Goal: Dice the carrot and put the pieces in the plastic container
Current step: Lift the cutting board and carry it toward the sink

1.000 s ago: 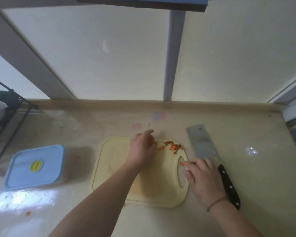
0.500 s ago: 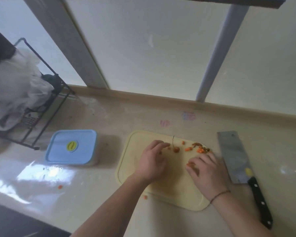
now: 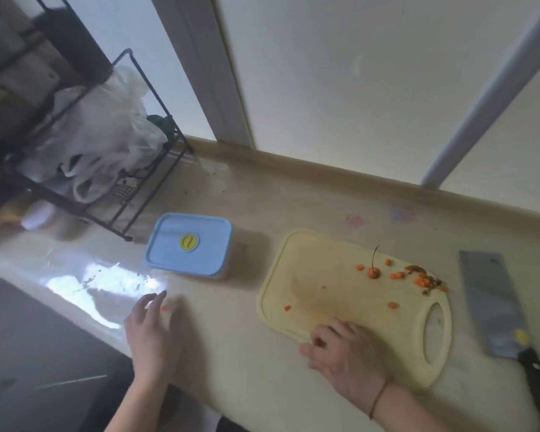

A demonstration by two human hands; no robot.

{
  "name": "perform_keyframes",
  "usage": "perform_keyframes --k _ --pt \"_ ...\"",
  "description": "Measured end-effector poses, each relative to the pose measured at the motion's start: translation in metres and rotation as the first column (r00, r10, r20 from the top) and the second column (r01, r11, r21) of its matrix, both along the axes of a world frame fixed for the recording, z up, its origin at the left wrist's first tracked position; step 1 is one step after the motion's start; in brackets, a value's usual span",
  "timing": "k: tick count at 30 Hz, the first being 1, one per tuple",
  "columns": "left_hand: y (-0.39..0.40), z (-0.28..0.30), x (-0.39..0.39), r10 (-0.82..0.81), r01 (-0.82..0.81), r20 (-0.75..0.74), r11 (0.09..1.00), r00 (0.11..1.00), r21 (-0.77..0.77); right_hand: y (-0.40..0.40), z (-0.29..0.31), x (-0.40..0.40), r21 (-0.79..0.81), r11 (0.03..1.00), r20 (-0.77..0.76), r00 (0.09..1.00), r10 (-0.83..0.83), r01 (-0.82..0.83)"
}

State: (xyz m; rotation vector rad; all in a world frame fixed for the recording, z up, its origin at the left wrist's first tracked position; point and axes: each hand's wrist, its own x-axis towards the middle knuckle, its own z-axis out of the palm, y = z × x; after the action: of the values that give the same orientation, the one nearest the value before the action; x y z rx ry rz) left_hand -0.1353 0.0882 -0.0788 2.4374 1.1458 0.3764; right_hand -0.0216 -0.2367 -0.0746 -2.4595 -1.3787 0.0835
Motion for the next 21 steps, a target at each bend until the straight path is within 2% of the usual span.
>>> perform_keyframes --k 2,5,7,11,14,16,18,21 --pt "0.008 0.004 -0.007 -0.008 0.006 -0.020 0.996 1.000 -0.086 0.003 -0.004 0.002 0.011 1.000 0.001 1.000 0.012 -0.012" --pt "0.005 0.016 -0.009 -0.053 0.059 0.044 0.985 0.998 -0.164 0.002 -0.015 0.002 0.016 0.997 0.075 0.995 0.072 -0.073" --pt "0.008 0.014 -0.013 -0.076 0.085 0.064 0.986 0.995 -0.141 0.003 -0.019 0.002 0.036 0.997 0.089 0.994 0.063 -0.066" --pt "0.012 0.003 -0.012 -0.130 0.129 -0.005 0.989 0.991 -0.075 0.011 -0.023 -0.002 0.073 0.997 0.125 0.992 -0.018 0.008" --pt "-0.026 0.012 0.014 -0.154 0.157 0.111 0.988 0.982 -0.016 0.012 -0.022 -0.004 0.146 0.984 0.132 0.984 -0.118 0.098" --pt "-0.066 0.020 0.038 -0.350 0.349 0.221 0.936 0.910 0.047 0.005 -0.017 -0.001 0.222 0.945 0.079 0.962 -0.263 0.240" --pt "-0.101 0.021 0.062 -0.527 0.539 0.278 0.841 0.803 0.037 -0.009 -0.011 0.005 0.250 0.884 0.016 0.911 -0.412 0.395" --pt "-0.133 0.013 0.087 -0.611 0.642 0.289 0.767 0.736 -0.014 -0.025 -0.006 0.013 0.197 0.830 -0.020 0.849 -0.529 0.522"
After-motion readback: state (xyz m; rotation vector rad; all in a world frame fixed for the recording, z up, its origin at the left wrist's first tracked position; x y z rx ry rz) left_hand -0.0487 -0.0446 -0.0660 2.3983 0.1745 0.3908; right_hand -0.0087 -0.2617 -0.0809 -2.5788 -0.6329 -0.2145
